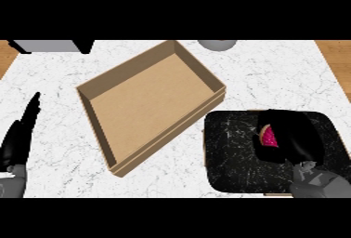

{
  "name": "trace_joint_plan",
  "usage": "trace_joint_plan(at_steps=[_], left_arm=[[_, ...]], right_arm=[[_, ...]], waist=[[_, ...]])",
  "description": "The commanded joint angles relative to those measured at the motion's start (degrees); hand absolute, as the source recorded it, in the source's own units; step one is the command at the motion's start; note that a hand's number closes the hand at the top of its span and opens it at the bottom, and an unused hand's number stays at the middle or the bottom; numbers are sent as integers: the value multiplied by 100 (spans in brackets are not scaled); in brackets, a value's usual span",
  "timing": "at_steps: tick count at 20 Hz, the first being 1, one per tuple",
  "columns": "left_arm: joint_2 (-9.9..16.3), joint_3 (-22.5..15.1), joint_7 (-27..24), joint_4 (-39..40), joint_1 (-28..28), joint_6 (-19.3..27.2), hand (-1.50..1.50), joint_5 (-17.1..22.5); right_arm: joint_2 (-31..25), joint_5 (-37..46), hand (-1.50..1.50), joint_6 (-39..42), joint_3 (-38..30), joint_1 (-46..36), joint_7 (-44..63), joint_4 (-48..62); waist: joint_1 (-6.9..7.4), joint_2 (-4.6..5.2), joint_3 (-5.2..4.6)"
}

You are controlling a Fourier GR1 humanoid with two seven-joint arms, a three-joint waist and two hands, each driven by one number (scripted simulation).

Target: Pick the cupcake from the tray and place it in the cardboard box

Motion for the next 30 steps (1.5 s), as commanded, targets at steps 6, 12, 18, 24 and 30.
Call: trace_joint_plan(at_steps=[6,12,18,24,30], left_arm=[[24,148,-134,276,-137,-93,0,32],[-143,14,100,181,-331,3,0,-164],[-19,137,-40,-47,73,-200,0,-71],[-55,76,46,-18,-200,-167,0,-195],[-151,32,61,-189,-98,-257,0,-139]], right_arm=[[250,552,150,55,255,-1139,399,-1211],[1138,577,150,311,653,-2196,652,-624],[1727,-350,150,207,280,-3468,1345,179],[1742,-872,150,-1187,-81,-4805,1393,2195],[1745,-1582,150,-2341,-66,-5354,1078,4052]], waist=[[8,5,-2],[46,24,1],[118,17,1],[188,49,1],[271,68,1]])
